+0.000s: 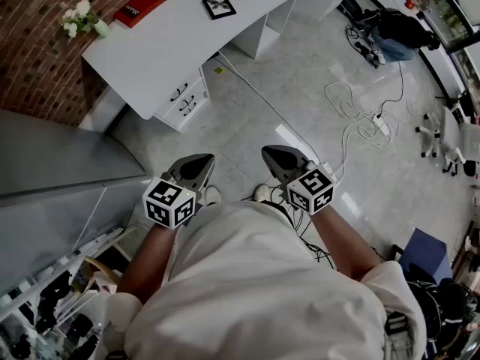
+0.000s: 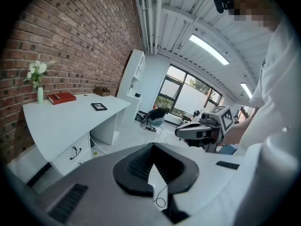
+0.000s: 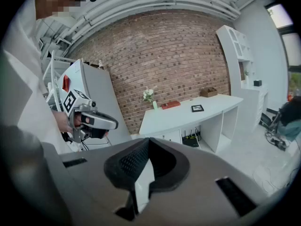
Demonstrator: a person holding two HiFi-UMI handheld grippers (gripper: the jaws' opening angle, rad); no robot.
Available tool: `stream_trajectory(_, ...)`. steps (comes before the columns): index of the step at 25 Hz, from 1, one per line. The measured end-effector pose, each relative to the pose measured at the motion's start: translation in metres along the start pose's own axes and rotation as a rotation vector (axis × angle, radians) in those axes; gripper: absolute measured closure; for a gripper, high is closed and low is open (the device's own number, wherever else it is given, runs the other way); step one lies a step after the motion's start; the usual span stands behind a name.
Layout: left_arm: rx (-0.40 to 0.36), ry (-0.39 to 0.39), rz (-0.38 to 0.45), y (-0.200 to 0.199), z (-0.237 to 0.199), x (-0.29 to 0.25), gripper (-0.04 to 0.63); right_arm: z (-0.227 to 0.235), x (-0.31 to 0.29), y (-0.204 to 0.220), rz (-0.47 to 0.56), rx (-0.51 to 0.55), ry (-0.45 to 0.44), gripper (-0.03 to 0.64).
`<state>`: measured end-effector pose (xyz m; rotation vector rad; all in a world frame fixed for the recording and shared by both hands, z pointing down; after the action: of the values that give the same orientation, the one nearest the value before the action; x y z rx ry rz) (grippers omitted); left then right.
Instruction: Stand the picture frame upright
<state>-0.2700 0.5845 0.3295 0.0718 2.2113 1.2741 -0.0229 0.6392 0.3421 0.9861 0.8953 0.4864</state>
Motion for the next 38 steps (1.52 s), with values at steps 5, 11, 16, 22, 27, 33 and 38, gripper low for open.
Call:
stream_trajectory(5,-0.024,0.014,-0.003,0.009,-0.022,0.029,0.598,-0.031,-0.022,-0.002,0.010,0.000,0.017,0.615)
stream_trajectory(11,-0.030,0.041,-0.002,0.020,-0.035,0.047,0.598,-0.057,-0.029,0.006,0.007,-0.018,0.051,0.615)
stream_trajectory(16,-0.045,0.010,0.011,0.024,-0.045,0.055,0.598,-0.067,-0.028,0.009,0.055,-0.059,0.083,0.614)
stream_trajectory(22,-0.054,0.021,0.021,0.019,-0.048,0.051,0.479,-0.066,-0.026,0.005,0.076,-0.047,0.158,0.498)
stream_trajectory(27,-0.044,0.018,0.024,0.013,-0.054,0.040,0.479,-0.055,-0.025,0.005,0.075,-0.083,0.189,0.486)
stream_trajectory(33,-0.025,-0.020,0.028,-0.007,-0.071,0.006,0.479,-0.005,-0.039,-0.009,0.046,-0.079,0.175,0.486)
stream_trajectory(38,0.002,-0.066,0.025,-0.043,-0.090,-0.040,0.486,0.061,-0.064,-0.038,0.048,-0.067,0.139,0.486)
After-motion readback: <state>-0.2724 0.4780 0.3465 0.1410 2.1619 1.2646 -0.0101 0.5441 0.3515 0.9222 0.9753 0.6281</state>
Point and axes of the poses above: the fingertips, and each gripper's own axes: x backward along the fingers, z to its right, y out of its underside, the point moved 9 cm from there along x, backward along the fingers
